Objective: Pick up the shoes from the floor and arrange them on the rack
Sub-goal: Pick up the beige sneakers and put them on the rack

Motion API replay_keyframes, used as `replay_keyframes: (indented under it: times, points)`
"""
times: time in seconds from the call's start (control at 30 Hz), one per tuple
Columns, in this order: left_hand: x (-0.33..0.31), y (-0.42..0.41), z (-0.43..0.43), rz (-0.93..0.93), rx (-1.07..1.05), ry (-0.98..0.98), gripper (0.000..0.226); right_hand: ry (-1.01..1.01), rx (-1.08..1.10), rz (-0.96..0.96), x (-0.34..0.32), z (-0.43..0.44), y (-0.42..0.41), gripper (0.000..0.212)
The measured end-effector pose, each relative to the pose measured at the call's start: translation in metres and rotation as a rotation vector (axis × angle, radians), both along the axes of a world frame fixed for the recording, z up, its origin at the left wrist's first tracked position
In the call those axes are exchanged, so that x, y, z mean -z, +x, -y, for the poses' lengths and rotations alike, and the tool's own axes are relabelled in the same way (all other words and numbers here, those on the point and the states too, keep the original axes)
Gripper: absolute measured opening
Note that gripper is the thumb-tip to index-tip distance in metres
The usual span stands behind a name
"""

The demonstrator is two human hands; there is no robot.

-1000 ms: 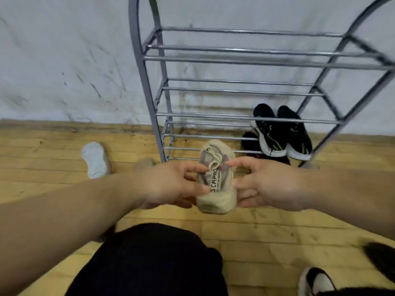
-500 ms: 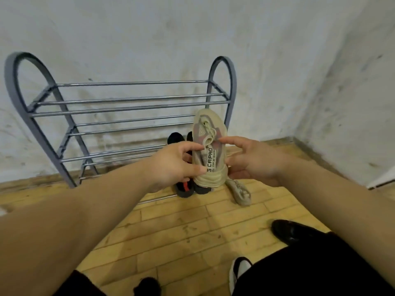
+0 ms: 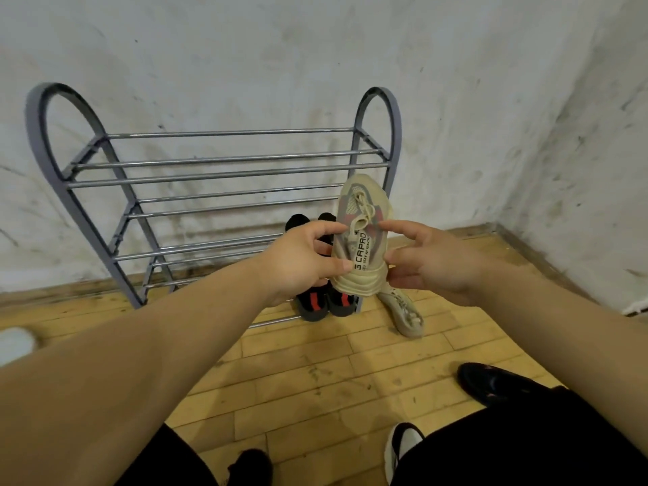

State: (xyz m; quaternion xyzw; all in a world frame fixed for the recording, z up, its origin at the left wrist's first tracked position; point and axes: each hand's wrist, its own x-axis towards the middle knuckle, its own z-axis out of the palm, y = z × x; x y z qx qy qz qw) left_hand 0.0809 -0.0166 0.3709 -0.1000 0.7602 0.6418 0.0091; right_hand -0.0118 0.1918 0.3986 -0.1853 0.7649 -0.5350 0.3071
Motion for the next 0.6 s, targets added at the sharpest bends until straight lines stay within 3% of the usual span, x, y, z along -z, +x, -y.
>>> replay_keyframes:
  times: [0.23,0.37,0.6]
  points:
    - [-0.003,0.085,0.075,0.154,-0.144,-0.015,0.056,-0.007,-0.24,0.017,0.021,0.092,0.036,0.044]
    - [-0.014,0.15,0.129,0.22,-0.29,-0.008,0.058,-0.047,-0.391,0.046,0.028,0.169,0.078,0.05]
    - [-0.02,0.225,0.183,0.265,-0.488,-0.067,0.06,-0.103,-0.483,0.052,0.044,0.255,0.133,0.047]
